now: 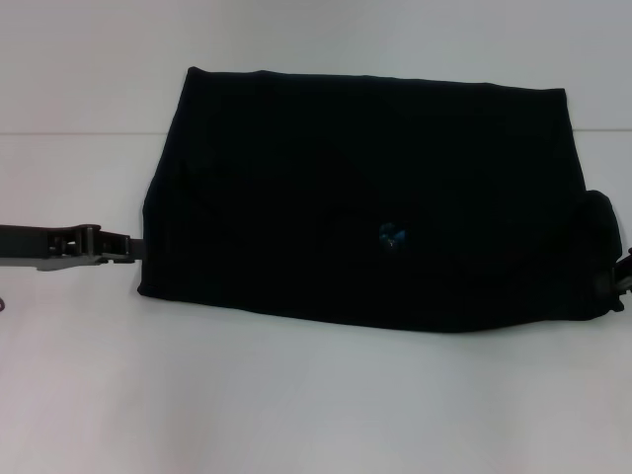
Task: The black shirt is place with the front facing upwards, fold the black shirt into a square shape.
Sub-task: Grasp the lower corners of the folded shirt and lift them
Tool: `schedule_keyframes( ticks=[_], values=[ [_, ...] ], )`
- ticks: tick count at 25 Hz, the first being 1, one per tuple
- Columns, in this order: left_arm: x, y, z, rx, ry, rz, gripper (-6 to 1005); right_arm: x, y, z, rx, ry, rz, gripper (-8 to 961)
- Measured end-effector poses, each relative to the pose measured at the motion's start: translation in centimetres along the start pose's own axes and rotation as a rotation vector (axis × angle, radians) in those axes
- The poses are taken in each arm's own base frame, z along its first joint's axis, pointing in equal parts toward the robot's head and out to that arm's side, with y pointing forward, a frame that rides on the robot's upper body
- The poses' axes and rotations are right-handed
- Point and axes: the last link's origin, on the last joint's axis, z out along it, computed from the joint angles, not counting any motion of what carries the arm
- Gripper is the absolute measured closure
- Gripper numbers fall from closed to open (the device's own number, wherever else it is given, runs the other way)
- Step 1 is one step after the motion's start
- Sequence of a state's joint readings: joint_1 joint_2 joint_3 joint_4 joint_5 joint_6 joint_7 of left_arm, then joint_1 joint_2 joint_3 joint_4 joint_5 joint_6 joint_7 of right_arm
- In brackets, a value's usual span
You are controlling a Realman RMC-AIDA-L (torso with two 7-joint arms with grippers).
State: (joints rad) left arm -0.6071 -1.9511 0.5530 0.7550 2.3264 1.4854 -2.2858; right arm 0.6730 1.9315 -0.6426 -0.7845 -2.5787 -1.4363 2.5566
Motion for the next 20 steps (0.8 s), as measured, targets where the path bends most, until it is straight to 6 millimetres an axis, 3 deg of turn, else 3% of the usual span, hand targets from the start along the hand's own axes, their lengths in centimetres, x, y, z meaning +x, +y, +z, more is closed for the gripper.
schedule_keyframes(
  ticks=[3, 9, 14, 20],
  values=[
    [0.0, -0.6, 0.2, 0.023, 0.008, -0.035, 902, -0.3, 0.1, -0.2, 0.001, -0.003, 0.002, 858],
    [0.0, -1.1, 1.7, 0.062, 0.01, -0.058, 693, -0.8, 0.2, -0.5, 0.003, -0.007, 0.009, 858],
    [0.1, -1.4, 3.0, 0.111, 0.007, -0.041, 454, -1.0, 0.2, -0.6, 0.008, -0.008, 0.014, 858],
    [0.2, -1.8, 4.5, 0.184, 0.008, -0.003, 451, -1.2, 0.0, -0.8, 0.015, -0.013, 0.018, 858]
  ],
)
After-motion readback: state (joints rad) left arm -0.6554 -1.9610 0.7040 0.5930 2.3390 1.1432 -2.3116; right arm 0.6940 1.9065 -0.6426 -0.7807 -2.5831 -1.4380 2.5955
